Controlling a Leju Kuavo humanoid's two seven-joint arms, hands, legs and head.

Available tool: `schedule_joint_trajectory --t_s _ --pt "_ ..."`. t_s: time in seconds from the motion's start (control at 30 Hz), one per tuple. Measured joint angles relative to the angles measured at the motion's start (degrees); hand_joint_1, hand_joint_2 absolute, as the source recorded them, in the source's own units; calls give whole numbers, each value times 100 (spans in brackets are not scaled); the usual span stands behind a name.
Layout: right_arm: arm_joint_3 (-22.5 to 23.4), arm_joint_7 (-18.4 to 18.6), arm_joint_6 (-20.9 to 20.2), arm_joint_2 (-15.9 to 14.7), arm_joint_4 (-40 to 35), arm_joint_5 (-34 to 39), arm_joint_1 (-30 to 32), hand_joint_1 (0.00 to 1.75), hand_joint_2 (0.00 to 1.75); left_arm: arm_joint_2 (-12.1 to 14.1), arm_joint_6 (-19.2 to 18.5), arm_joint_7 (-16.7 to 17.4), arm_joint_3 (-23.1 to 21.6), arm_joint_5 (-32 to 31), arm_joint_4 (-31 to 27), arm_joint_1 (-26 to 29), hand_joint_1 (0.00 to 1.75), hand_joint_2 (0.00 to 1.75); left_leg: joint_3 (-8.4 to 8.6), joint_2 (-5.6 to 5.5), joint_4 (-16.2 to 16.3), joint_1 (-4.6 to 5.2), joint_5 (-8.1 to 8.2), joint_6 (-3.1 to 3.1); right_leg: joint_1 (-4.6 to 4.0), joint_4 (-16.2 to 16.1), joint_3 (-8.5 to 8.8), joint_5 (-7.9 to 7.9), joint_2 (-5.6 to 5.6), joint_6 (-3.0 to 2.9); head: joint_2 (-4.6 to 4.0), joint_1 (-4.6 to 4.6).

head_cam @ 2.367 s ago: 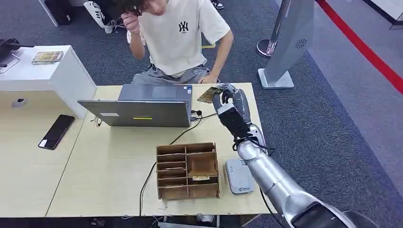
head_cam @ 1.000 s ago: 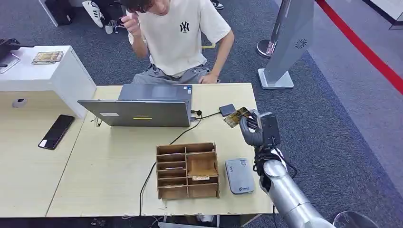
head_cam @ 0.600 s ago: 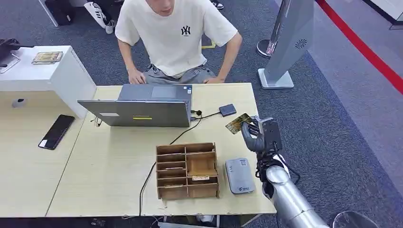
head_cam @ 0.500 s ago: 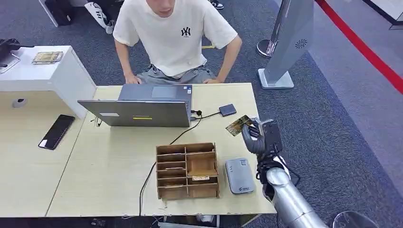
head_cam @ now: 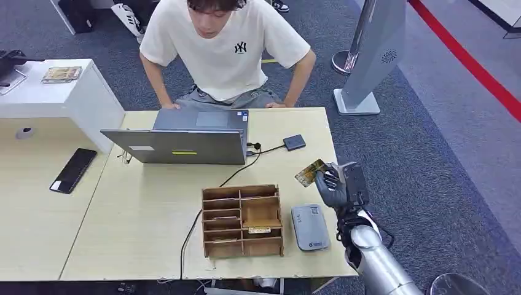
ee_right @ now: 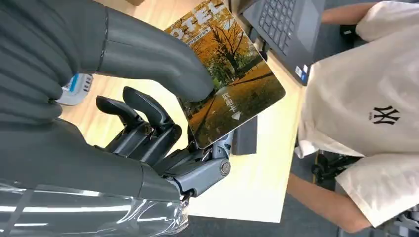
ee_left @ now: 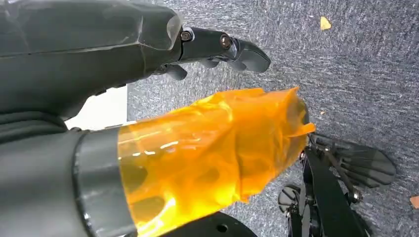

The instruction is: Pass the card to the sensor for recognition and then transmit it.

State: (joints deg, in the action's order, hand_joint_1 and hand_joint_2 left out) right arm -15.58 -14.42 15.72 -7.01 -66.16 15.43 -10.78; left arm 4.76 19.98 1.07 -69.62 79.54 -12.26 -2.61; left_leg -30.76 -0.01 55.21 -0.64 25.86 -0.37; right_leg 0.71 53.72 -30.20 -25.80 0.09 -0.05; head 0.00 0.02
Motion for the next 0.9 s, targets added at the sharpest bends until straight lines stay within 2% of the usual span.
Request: schedule_joint_trajectory --t_s 0.37,0.9 --pt "0 186 -26 -171 -199 -4 223 175 175 0 17 -48 31 48 0 36 0 0 0 0 0 0 0 0 0 0 -1 0 0 0 0 0" --pt "9 527 -59 -571 -643 -236 627 175 175 -2 15 -59 81 140 0 43 0 0 0 0 0 0 0 0 0 0 -1 0 0 0 0 2"
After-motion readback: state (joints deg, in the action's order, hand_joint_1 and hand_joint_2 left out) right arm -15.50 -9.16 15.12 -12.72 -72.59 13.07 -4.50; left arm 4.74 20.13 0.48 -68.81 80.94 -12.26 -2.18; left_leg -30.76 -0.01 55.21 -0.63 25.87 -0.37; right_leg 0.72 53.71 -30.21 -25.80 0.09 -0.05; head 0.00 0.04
